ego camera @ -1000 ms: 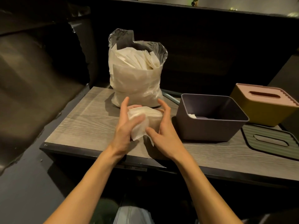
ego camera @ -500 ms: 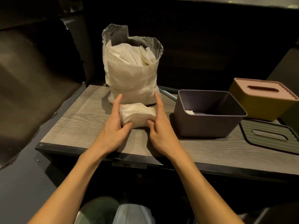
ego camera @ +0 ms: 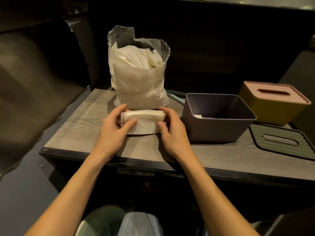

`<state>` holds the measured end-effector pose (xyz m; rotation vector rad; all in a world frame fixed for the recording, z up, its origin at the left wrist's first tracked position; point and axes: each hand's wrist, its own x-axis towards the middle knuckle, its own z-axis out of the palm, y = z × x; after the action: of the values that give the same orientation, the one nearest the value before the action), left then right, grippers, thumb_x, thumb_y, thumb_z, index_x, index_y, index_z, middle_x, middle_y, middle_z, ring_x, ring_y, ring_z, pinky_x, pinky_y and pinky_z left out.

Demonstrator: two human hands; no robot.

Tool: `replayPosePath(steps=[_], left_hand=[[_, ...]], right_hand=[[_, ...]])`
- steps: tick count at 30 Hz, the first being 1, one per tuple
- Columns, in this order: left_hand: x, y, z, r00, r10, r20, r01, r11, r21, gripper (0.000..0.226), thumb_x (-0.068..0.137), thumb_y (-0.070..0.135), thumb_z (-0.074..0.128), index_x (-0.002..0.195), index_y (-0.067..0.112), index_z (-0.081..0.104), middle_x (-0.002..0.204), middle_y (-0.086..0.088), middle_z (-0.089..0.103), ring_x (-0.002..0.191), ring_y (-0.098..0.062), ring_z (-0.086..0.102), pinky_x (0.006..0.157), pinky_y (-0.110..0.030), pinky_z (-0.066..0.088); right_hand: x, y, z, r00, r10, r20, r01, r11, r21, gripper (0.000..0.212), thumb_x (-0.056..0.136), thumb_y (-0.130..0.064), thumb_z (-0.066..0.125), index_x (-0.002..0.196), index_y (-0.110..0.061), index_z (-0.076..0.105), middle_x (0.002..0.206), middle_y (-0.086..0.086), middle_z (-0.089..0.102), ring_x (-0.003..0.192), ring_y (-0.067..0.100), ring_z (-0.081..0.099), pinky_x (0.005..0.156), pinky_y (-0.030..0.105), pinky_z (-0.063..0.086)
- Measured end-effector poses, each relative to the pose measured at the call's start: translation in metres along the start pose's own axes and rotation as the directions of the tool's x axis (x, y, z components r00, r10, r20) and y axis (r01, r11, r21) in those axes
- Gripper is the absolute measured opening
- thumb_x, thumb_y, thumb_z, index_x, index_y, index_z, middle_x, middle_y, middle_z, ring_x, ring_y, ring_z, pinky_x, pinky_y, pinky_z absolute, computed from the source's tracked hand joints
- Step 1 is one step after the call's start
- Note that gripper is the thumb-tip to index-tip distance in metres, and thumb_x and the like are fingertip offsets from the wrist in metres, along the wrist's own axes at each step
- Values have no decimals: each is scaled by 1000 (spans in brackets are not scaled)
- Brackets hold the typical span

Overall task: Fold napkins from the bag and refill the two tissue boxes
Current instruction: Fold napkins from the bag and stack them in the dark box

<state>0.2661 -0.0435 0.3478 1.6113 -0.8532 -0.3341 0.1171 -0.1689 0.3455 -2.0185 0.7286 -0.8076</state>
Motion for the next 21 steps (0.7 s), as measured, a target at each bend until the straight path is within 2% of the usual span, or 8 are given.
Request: replayPosePath(steps=[3, 6, 8, 9, 12, 15, 17, 21], left_hand=[[1, 0, -5, 998, -56, 14, 56, 998, -42, 66, 81, 34, 84, 140, 23, 57, 132, -1, 66, 122, -16, 64, 106, -44, 53], [2, -3, -5, 995, -72, 70, 72, 997, 6, 62, 85, 18, 84, 140, 23, 56, 127, -1, 69, 118, -15, 67, 105, -47, 53], [2, -4, -5, 997, -43, 66, 41, 999, 31, 56, 86, 14, 82, 136, 26, 58, 121, -1, 70, 113, -16, 68, 104, -49, 54], [1, -2, -4, 997, -36, 65, 34, 999, 31, 55, 86, 13, 82, 134, 27, 58, 120, -1, 70, 112, -16, 68, 103, -47, 55], [-2, 3, -5, 998, -9, 64, 7, 999, 32, 63, 84, 12, 83, 138, 26, 53, 121, 5, 66, 109, -4, 68, 96, -29, 57], [-5, 6, -10, 997, -21, 73, 18, 999, 42, 72, 82, 10, 83, 144, 25, 49, 121, 15, 64, 108, 10, 64, 91, -12, 53], [-7, 6, -16, 997, -51, 52, 49, 998, 38, 67, 82, 11, 83, 140, 26, 53, 116, 16, 66, 106, 8, 66, 94, -16, 54], [-8, 13, -25, 994, -78, 71, 74, 995, 60, 39, 87, 13, 80, 122, 25, 69, 111, 6, 76, 107, -10, 70, 102, -39, 55]], right_hand=[[0, 0, -3, 999, -16, -39, 16, 1000, 6, 31, 103, -17, 60, 133, -25, 58, 129, -6, 59, 116, 7, 59, 104, 37, 51], [-2, -1, -1, 995, -12, 99, 7, 999, 43, 73, 94, -43, 73, 154, -32, 34, 148, -9, 47, 132, 3, 49, 109, 25, 45], [-2, -2, 2, 989, -1, 148, 2, 1000, -6, 97, 86, -53, 77, 160, -41, 16, 157, -8, 42, 140, 13, 46, 114, 35, 42], [-1, -2, 2, 988, 1, 152, 4, 999, -34, 95, 87, -49, 77, 160, -42, 16, 156, -6, 45, 139, 18, 49, 114, 40, 43], [1, 0, 0, 993, -21, 112, 24, 999, -26, 61, 95, -28, 72, 149, -34, 43, 136, -5, 61, 125, 17, 57, 106, 45, 49], [-1, -1, -2, 991, -42, 127, 51, 996, -69, 42, 96, -28, 71, 136, -30, 57, 128, -6, 65, 118, 13, 59, 101, 41, 50], [-2, -2, -2, 995, -37, 96, 46, 995, -86, 34, 97, -24, 69, 131, -24, 62, 123, -5, 67, 113, 12, 59, 97, 36, 50], [-7, -10, -5, 993, -117, 19, 119, 989, -87, 19, 98, -19, 67, 116, -21, 70, 108, -7, 70, 98, 5, 60, 83, 29, 54]])
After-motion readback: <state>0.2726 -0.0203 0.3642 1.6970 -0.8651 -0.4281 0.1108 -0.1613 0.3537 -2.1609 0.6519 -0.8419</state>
